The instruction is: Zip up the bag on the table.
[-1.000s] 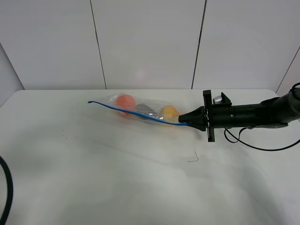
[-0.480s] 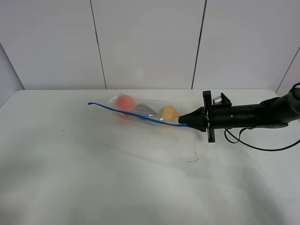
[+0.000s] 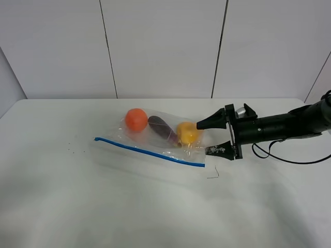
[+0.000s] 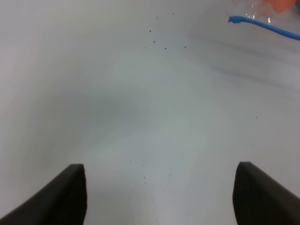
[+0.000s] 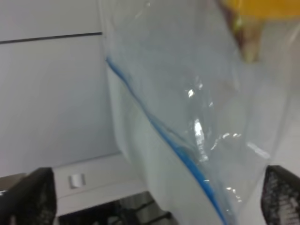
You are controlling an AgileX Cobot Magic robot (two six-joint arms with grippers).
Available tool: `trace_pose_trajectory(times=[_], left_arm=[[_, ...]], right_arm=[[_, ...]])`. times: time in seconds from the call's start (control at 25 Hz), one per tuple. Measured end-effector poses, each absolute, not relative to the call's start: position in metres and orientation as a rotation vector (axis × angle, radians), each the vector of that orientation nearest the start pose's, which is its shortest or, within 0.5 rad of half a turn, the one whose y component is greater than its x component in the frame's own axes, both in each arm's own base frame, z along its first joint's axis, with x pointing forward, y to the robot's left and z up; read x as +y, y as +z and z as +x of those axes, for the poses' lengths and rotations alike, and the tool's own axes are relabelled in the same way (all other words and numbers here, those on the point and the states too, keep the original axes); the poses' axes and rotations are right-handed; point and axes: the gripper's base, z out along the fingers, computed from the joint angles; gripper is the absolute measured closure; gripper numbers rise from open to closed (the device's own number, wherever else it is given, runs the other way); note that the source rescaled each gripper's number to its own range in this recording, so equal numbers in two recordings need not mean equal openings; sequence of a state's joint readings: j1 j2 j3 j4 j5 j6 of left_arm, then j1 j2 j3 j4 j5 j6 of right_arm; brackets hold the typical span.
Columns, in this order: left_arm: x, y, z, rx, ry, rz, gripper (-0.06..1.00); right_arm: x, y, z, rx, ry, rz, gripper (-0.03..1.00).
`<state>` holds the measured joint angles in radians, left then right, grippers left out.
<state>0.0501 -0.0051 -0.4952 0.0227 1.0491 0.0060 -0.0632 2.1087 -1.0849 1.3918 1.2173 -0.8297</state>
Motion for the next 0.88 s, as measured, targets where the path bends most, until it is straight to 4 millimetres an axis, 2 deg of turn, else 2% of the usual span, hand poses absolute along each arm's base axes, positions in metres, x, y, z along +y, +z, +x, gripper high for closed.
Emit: trace_pose_trajectory(times=[0.12,0.28,0.4,0.48,0.64,0.88], left_arm=[[0.002,0.277,-0.005,2.032,0.062,-0.046,-0.02],[0.002,0.277,-0.005,2.032,0.062,-0.046,-0.02],[0.002,0.277,-0.005,2.032,0.062,-0.046,-0.02],[0.002,0.277,-0.005,2.032,0.062,-0.046,-0.02],[0.002,0.277,-0.005,2.032,0.062,-0.046,-0.02],[0.002,0.277,-0.005,2.032,0.062,-0.046,-0.02]], right_arm=[[0.047,0.137,0.373,2.711,1.566,0.163,-0.03],[0.034,0.164,0.400,2.930,1.150,-0.006,-0.03],[0.026,0.185,0.418,3.003,0.808,-0.055,-0.03],[0.020,0.197,0.426,3.010,0.645,-0.036,-0.03],[0.008,0.204,0.427,3.032,0.444,-0.035,-0.03],[-0.001,0.205,0.409,3.091,0.287,-0.080,-0.03]])
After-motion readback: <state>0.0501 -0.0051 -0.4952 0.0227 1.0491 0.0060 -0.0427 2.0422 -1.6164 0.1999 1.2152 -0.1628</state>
